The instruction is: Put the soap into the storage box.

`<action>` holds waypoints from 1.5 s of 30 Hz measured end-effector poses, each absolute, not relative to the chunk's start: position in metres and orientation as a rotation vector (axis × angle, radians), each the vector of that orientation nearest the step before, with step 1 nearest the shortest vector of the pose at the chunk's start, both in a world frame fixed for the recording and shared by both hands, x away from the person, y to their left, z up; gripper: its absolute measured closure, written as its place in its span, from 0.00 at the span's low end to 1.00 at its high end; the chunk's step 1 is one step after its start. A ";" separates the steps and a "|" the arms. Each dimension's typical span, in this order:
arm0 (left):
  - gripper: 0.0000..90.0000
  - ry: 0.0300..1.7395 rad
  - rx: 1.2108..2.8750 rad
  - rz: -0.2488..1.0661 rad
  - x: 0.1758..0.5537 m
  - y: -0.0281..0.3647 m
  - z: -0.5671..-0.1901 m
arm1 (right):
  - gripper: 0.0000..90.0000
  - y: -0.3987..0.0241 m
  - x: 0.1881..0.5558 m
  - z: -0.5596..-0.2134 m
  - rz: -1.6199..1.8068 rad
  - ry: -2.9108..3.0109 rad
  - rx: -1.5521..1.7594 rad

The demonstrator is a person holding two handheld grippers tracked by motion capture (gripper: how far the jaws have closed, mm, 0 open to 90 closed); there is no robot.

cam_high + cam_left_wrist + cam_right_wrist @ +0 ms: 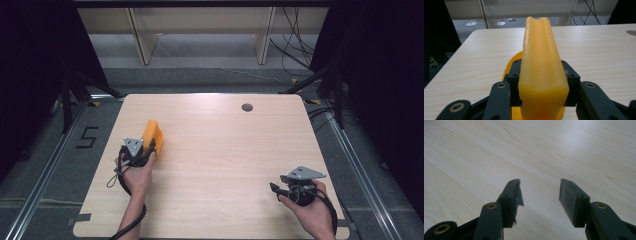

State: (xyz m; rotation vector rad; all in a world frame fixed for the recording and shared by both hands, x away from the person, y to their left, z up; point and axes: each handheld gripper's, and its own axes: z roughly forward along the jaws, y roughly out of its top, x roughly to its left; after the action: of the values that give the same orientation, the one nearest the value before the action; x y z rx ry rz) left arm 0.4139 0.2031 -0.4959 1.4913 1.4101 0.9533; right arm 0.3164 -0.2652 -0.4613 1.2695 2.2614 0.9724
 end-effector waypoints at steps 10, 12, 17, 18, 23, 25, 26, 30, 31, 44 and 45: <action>0.59 1.421 1.521 0.945 0.415 0.203 -0.490 | 0.56 -0.266 0.317 -0.462 0.962 2.276 1.236; 0.52 1.415 1.533 0.953 0.416 0.202 -0.487 | 0.56 -0.266 0.318 -0.463 0.963 2.280 1.225; 0.39 1.439 1.554 1.007 0.410 0.200 -0.476 | 0.56 -0.266 0.318 -0.462 0.966 2.280 1.238; 0.37 1.447 1.571 1.022 0.408 0.199 -0.474 | 0.56 -0.266 0.317 -0.462 0.966 2.279 1.259; 0.33 1.472 1.576 1.035 0.397 0.202 -0.460 | 0.56 -0.266 0.318 -0.463 0.971 2.280 1.233; 0.33 1.470 1.564 0.990 0.393 0.205 -0.456 | 0.56 -0.266 0.318 -0.463 0.963 2.286 1.234; 0.32 1.469 1.561 0.971 0.391 0.205 -0.455 | 0.56 -0.266 0.318 -0.464 0.968 2.292 1.221; 0.30 1.463 1.572 0.924 0.374 0.203 -0.451 | 0.55 -0.267 0.318 -0.464 0.966 2.283 1.223; 0.30 1.470 1.561 0.911 0.368 0.202 -0.451 | 0.55 -0.266 0.318 -0.463 0.967 2.281 1.232; 0.33 1.453 1.541 0.804 0.304 0.203 -0.479 | 0.55 -0.266 0.317 -0.463 0.984 2.287 1.263; 0.34 1.451 1.536 0.790 0.301 0.203 -0.483 | 0.55 -0.266 0.317 -0.464 0.969 2.284 1.231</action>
State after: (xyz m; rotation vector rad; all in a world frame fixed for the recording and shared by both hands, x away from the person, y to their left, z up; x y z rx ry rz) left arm 0.3009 0.2034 -0.4833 1.5363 1.4513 0.7896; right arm 0.3174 -0.2664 -0.4635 1.2314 2.2842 0.9691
